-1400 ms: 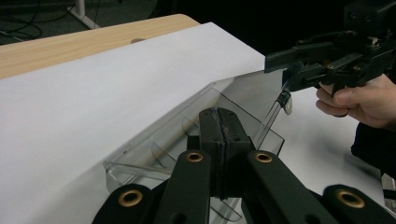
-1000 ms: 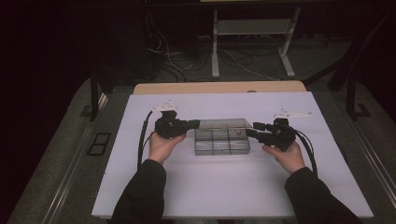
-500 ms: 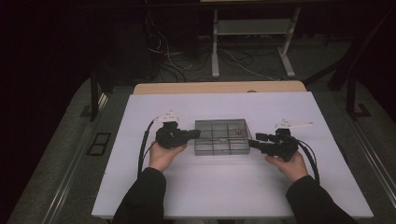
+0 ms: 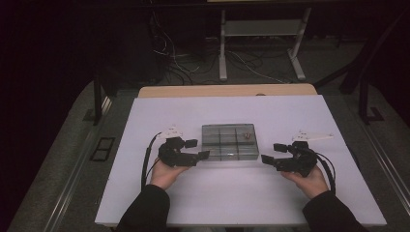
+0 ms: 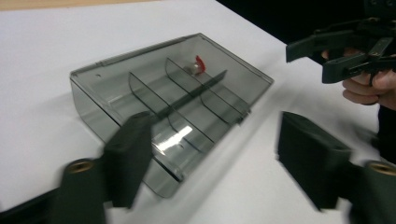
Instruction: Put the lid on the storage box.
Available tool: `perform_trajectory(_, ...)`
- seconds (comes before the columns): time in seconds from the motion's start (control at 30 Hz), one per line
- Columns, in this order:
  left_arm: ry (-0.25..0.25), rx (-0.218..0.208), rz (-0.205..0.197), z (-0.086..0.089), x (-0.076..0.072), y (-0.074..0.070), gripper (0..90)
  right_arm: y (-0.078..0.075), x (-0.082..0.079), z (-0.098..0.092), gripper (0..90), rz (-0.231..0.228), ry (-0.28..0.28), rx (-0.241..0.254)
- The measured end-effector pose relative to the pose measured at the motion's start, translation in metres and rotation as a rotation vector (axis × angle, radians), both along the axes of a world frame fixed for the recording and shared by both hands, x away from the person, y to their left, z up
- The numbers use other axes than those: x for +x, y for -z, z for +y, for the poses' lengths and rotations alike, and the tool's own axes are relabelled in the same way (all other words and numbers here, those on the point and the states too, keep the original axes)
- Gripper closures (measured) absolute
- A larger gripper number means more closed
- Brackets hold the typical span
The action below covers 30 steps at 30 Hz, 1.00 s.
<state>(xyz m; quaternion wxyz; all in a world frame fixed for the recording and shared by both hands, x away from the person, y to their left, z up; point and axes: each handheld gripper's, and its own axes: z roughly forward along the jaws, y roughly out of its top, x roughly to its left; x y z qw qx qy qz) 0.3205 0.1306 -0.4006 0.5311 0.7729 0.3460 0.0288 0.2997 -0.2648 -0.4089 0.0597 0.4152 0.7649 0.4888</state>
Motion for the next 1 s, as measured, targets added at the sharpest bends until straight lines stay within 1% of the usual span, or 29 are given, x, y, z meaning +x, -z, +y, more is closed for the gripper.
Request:
perform_trajectory(0.03, -0.001, -0.004, 0.001, 0.001, -0.002, 0.000, 17.0, 0.000, -0.003, -0.001, 10.6, 0.003, -0.009, -0.005)
perform_trajectory(0.07, -0.003, -0.005, 0.005, 0.002, -0.004, 0.000, 13.0, 0.000, -0.005, -0.001, 10.6, -0.004, -0.016, -0.008)
perform_trajectory(0.1, -0.007, 0.001, 0.006, 0.003, -0.006, 0.001, 10.7, 0.000, -0.008, -0.002, 10.0, -0.008, -0.013, -0.014)
perform_trajectory(0.13, -0.012, 0.005, 0.005, 0.003, -0.008, 0.001, 7.3, 0.000, -0.011, -0.002, 3.8, -0.010, -0.014, -0.015)
perform_trajectory(0.17, -0.019, 0.015, 0.006, 0.003, -0.010, 0.001, 3.0, 0.000, -0.012, -0.003, 0.7, -0.007, -0.020, -0.023)
perform_trajectory(0.2, -0.028, 0.025, 0.006, 0.004, -0.012, 0.002, 0.0, 0.001, -0.015, -0.003, 0.5, -0.007, -0.022, -0.023)
perform_trajectory(0.33, -0.032, 0.020, -0.005, 0.010, -0.022, 0.003, 0.0, 0.001, -0.023, -0.006, 0.5, -0.016, -0.032, -0.025)
perform_trajectory(0.37, -0.031, 0.023, -0.008, 0.011, -0.024, 0.003, 0.0, 0.001, -0.025, -0.007, 0.5, -0.011, -0.034, -0.021)
perform_trajectory(0.43, -0.027, 0.033, -0.010, 0.013, -0.029, 0.004, 0.0, 0.002, -0.028, -0.009, 0.5, -0.016, -0.032, -0.019)
perform_trajectory(0.5, -0.027, 0.038, -0.010, 0.016, -0.033, 0.006, 0.0, 0.003, -0.032, -0.011, 0.5, -0.010, -0.035, -0.017)
perform_trajectory(0.67, -0.023, 0.035, -0.014, 0.020, -0.044, 0.010, 0.0, 0.005, -0.040, -0.015, 0.5, 0.005, -0.034, -0.008)
perform_trajectory(0.77, -0.019, 0.040, -0.020, 0.021, -0.051, 0.011, 0.0, 0.009, -0.044, -0.017, 0.5, 0.008, -0.036, -0.012)
perform_trajectory(0.83, -0.025, 0.029, -0.026, 0.023, -0.056, 0.012, 0.0, 0.011, -0.047, -0.019, 0.5, 0.012, -0.036, -0.013)
perform_trajectory(1.0, -0.017, 0.047, -0.020, 0.029, -0.064, 0.020, 0.0, 0.018, -0.054, -0.024, 0.5, 0.017, -0.027, -0.004)
